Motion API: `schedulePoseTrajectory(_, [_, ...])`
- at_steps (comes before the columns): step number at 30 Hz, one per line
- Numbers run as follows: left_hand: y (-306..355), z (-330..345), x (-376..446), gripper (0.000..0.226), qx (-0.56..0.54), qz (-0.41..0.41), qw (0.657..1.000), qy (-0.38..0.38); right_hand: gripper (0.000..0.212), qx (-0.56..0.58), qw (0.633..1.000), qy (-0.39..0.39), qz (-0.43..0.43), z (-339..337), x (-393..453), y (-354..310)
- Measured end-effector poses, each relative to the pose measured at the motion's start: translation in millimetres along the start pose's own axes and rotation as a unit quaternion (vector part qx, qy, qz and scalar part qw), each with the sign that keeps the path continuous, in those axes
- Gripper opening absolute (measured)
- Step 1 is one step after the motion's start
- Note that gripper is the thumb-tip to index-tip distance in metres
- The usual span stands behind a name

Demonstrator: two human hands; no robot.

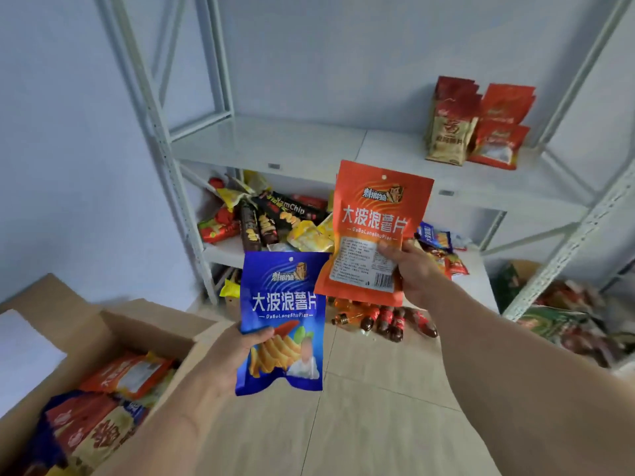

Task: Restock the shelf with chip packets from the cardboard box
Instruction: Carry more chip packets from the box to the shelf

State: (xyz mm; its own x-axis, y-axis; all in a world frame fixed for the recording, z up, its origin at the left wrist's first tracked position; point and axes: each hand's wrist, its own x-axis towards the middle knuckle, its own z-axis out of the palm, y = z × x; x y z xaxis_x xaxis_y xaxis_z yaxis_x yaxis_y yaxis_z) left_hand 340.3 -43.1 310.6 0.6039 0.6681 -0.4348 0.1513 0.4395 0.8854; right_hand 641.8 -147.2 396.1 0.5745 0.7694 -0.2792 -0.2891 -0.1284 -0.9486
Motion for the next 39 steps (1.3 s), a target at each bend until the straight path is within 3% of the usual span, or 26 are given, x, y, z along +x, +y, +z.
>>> schedulePoseTrajectory(5, [32.1,109.7,70.8,0.026,0.030,0.066,0.997,0.008,0.029,0.007,0.999,0.028,-0.023,-111.1,39.8,-44.2])
schedulePoseTrajectory(16, [100.7,306.9,203.9,0.026,0.012,0.077,0.997,-0.029,0.026,0.007,0.997,0.059,-0.048,-291.1,155.6,-142.3])
schedulePoseTrajectory(24, [161.8,375.1,336.1,0.029,0.021,0.097,0.995,-0.030,0.027,0.012,0.993,0.089,-0.077,-362.2,265.9,-198.4])
schedulePoseTrajectory(32, [232.6,432.5,449.0,0.036,0.030,0.089,0.992,-0.080,0.028,0.036,0.988,0.128,-0.077,-417.4,374.9,-240.9])
schedulePoseTrajectory(36, [251.8,454.1,487.3,0.010,0.029,0.087,0.992,-0.089,0.024,0.045,0.988,0.132,-0.063,-443.5,420.1,-250.2])
schedulePoseTrajectory(39, [259.6,461.8,514.7,0.007,0.026,0.094,0.992,-0.084,0.027,0.037,0.988,0.140,-0.052,-462.1,455.7,-252.2])
